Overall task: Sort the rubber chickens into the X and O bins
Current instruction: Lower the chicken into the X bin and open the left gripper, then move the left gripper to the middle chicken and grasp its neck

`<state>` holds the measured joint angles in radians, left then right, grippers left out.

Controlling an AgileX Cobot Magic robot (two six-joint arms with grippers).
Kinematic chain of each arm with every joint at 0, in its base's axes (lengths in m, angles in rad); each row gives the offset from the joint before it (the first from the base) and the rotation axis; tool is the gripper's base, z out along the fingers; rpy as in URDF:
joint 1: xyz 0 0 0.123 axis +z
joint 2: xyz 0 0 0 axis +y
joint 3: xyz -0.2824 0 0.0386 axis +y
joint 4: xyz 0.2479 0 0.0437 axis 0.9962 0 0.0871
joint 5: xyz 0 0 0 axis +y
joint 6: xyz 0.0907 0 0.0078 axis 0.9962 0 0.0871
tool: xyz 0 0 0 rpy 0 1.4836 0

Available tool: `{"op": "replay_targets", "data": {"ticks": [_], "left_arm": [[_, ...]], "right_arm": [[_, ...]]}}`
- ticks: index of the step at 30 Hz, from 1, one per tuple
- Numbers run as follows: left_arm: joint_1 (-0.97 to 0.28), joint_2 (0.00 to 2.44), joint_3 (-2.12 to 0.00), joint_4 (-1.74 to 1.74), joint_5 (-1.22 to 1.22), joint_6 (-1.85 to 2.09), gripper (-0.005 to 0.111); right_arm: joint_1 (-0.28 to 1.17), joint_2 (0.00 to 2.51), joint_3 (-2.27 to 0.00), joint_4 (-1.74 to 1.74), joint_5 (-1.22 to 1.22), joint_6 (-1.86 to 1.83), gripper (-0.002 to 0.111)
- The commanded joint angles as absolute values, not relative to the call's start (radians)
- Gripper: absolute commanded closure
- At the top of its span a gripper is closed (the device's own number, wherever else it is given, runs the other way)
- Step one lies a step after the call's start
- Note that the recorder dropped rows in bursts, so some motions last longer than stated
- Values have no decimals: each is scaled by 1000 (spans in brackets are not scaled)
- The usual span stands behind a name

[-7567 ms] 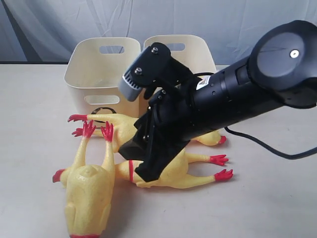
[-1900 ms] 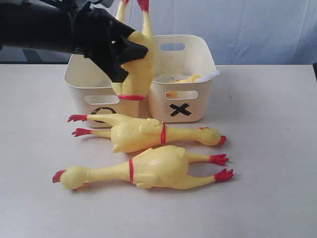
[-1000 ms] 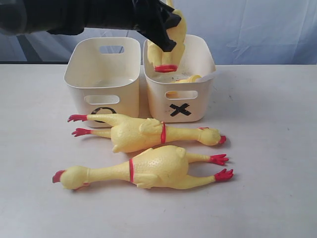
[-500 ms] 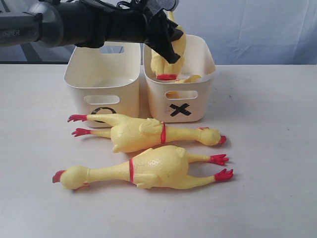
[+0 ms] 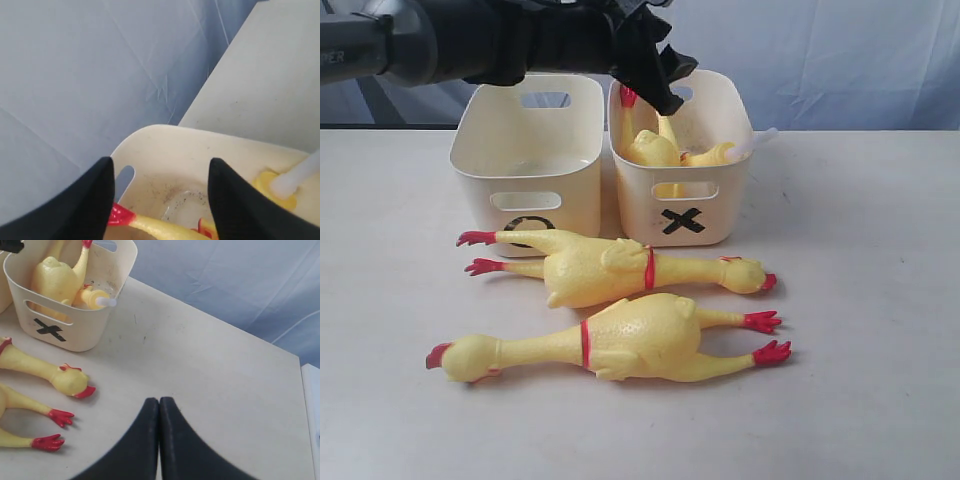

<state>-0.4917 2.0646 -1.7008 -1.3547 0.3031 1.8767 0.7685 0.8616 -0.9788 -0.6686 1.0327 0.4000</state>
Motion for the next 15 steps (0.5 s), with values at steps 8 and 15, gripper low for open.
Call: {"op": "replay_targets", "data": {"ticks": [8, 15], "left_arm": [[-499, 1930, -1709, -520, 699, 1181, 53], [-499, 1872, -1709, -399, 951, 1047, 53]], "right_arm": [[768, 854, -983, -669, 1044, 374, 109], [768, 854, -983, -663, 1044, 373, 109]]}}
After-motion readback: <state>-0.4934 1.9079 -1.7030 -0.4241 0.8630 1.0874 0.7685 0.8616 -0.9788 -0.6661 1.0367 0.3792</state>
